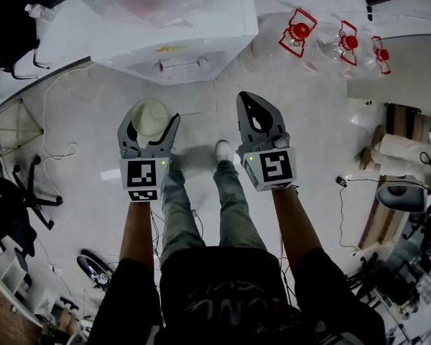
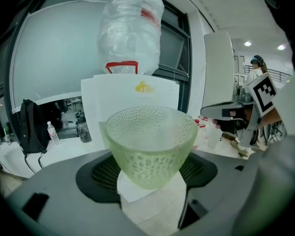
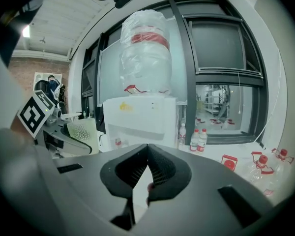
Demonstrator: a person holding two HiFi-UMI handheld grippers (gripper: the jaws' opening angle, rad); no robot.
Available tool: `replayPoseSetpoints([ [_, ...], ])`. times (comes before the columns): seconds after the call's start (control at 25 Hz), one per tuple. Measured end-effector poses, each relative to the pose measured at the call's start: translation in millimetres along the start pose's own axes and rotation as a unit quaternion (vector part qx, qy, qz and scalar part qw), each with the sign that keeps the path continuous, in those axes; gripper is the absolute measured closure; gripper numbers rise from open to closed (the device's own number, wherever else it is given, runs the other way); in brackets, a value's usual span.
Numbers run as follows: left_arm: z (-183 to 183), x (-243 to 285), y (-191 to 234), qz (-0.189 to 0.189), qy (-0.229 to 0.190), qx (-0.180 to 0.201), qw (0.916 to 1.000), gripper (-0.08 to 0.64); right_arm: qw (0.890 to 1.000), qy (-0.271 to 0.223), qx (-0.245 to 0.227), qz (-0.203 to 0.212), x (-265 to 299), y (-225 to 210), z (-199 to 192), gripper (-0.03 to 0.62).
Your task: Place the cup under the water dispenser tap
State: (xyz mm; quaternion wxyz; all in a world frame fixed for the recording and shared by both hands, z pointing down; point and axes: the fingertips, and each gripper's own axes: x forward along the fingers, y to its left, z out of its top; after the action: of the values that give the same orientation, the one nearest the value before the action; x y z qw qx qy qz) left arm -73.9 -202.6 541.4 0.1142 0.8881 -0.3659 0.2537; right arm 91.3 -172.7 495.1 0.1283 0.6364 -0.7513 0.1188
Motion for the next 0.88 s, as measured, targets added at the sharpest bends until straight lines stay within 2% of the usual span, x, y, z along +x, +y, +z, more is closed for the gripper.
replayPoseSetpoints([
  [0.16,-18,18,-1,0.000,0.000,0.004,1.0000,0.195,1.000,-0.002,0.018,-0.009,8,-6,-25,0.577],
  [0.6,-80,70,10,0.002,-0.002,0.009,1.0000,0.195,1.000,0.009,0.025,-0.014,43,-11,-107,0.577],
  [0.8,-108,98,21,0.015,-0.007,0.013,0.9998,0.195,0.999,0.042,0.021,-0.005,63,-13,-155,0.577],
  [0.88,-119,109,25,0.017,-0.006,0.015,0.9997,0.195,0.999,0.036,0.029,-0.007,73,-17,-164,0.577],
])
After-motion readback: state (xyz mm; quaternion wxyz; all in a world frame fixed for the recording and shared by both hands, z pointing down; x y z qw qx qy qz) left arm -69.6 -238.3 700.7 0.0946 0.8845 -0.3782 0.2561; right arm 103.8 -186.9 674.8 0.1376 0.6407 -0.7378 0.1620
